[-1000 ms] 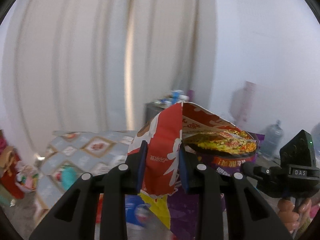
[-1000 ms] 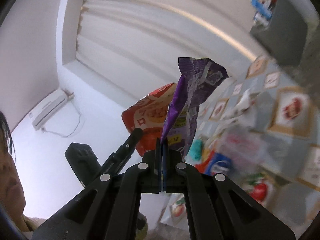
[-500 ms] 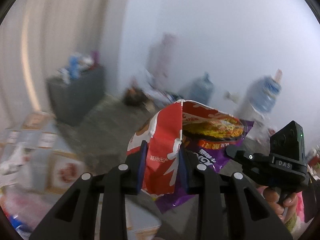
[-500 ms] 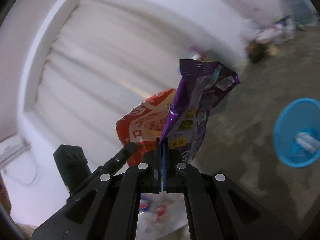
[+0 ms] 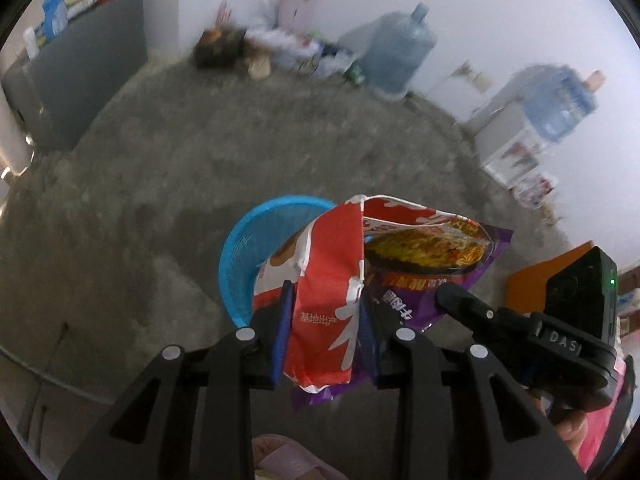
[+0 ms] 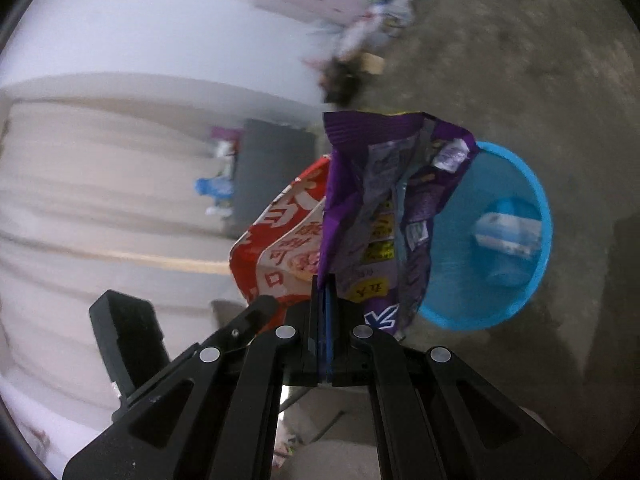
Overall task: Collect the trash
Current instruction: 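Carry both bags over the wastebasket and open both tools to drop them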
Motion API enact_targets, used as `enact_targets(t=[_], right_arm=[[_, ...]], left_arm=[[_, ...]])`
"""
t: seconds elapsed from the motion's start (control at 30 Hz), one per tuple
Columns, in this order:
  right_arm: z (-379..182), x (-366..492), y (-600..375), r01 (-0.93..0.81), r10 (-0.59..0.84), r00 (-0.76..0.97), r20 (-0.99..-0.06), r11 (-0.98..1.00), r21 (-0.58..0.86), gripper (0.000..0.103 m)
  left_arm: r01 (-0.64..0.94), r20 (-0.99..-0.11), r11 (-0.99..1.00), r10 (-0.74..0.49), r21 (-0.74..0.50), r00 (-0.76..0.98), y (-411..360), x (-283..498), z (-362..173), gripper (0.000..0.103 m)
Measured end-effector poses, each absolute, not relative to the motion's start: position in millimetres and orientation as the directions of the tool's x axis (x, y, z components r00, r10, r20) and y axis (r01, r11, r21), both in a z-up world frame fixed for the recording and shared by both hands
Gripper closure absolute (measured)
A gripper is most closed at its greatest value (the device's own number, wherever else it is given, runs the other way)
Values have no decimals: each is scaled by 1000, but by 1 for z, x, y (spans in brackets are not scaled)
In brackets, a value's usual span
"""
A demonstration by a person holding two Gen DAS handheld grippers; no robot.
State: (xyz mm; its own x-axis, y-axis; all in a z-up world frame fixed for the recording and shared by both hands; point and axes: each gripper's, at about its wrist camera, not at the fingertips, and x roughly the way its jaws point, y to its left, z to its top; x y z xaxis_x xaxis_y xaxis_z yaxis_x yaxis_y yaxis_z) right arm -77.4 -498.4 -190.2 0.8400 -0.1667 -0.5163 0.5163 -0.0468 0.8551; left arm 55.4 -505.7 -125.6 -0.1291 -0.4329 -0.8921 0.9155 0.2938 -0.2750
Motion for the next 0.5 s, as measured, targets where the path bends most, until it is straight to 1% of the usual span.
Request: enact_targets(t=[0.03, 0.07, 0.1, 0.13, 0.17, 0.23, 0.3, 0.43, 0.5], right_arm=[[-210, -72, -509, 508, -149, 844, -516, -90, 857, 95], [-225, -70, -518, 502, -130, 847, -516, -128, 855, 89], [-231, -71, -521, 516, -118, 836, -536, -166, 840, 84], [-247, -69, -526, 530, -108, 821, -561, -223, 818, 70], [-249, -80, -529, 522, -107, 825, -555, -236, 820, 68], [-255, -83, -529, 510, -113, 828, -550, -255, 821, 67], [-249, -87, -527, 497, -118, 838, -532, -238, 835, 63], [-233, -94, -521, 513, -115, 832, -543, -214, 831, 61], [-236, -96, -521, 515, -120, 829, -546, -213, 830, 61]], left_arm=[[914, -900, 297, -413, -276, -137, -511, 56, -135, 56], [913, -915, 311, -382, -263, -133, -517, 59, -146, 40], [912, -925, 333, -364, -240, -110, -523, 65, -154, 40], [909, -931, 354, -356, -220, -86, -527, 69, -160, 40], [906, -934, 367, -350, -209, -74, -528, 71, -163, 39], [899, -930, 381, -361, -217, -72, -527, 77, -161, 39], [893, -916, 380, -394, -241, -79, -518, 81, -153, 39], [906, -899, 366, -437, -210, -32, -505, 83, -131, 39], [912, -894, 361, -447, -193, -12, -501, 79, -121, 39]])
